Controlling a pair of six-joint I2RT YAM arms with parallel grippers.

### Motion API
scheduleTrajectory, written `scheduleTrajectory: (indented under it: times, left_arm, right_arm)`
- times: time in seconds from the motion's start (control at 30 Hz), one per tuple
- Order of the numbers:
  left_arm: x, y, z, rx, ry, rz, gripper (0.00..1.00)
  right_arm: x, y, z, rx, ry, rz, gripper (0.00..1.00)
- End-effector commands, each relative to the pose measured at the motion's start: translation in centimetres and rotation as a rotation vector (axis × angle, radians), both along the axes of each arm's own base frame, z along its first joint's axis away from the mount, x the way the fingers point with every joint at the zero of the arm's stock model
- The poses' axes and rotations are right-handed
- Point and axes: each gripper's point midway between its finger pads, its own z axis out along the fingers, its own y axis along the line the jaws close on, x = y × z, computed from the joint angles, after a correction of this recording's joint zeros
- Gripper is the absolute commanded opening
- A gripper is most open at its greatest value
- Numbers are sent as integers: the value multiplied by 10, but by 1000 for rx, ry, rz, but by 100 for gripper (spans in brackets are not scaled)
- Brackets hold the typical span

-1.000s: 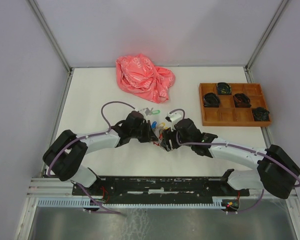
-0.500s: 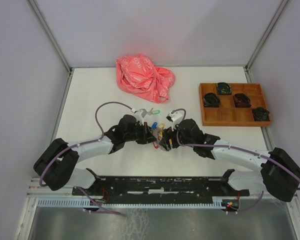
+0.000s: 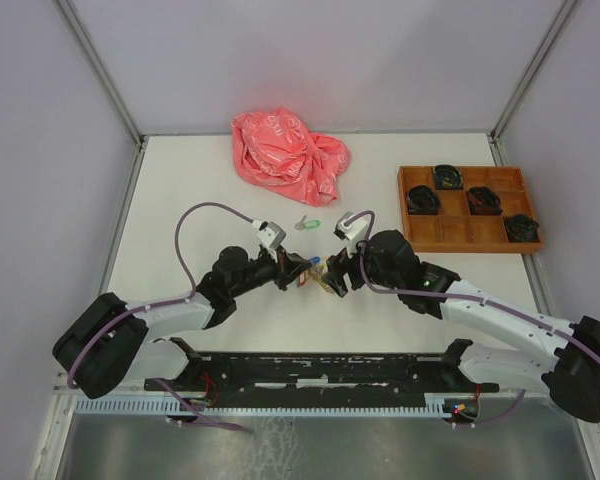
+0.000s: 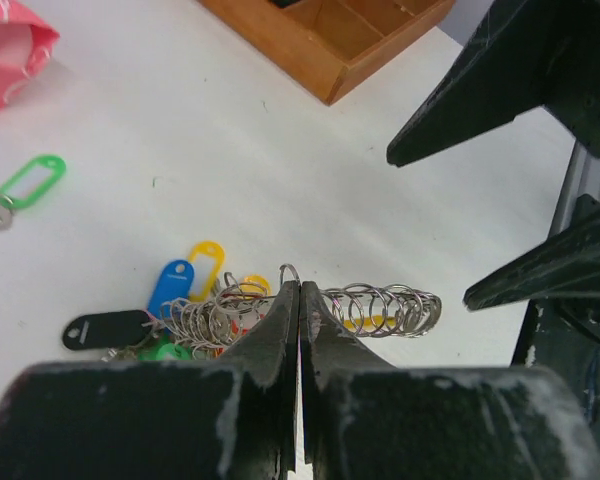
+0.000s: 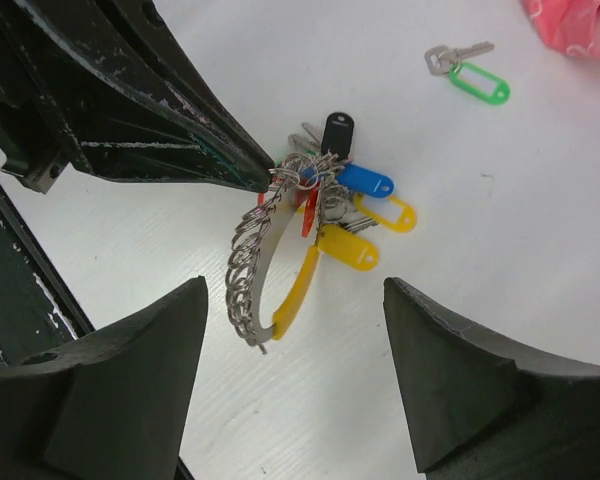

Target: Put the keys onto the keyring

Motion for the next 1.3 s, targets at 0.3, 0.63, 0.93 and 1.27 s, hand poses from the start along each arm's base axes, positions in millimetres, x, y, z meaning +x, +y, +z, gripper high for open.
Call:
scheduleTrajectory:
  times: [0.3,0.63,0.93,1.27]
  left_arm:
    - [-24,-7,50,-141,-518,-191,3]
    - [-42,-6,42,-97,-556,-281,3]
    - [-61,-8,17,25,-556,-344,3]
    - [-54,-4,19,-31,-542,-264,3]
  right_arm:
    - [23,0,57,140,-146,197,70]
    - [14,7,41,124,-275,353,69]
    - [3,8,15,75,-230,438,60]
    - [-35,32,-20,49,-178,590,56]
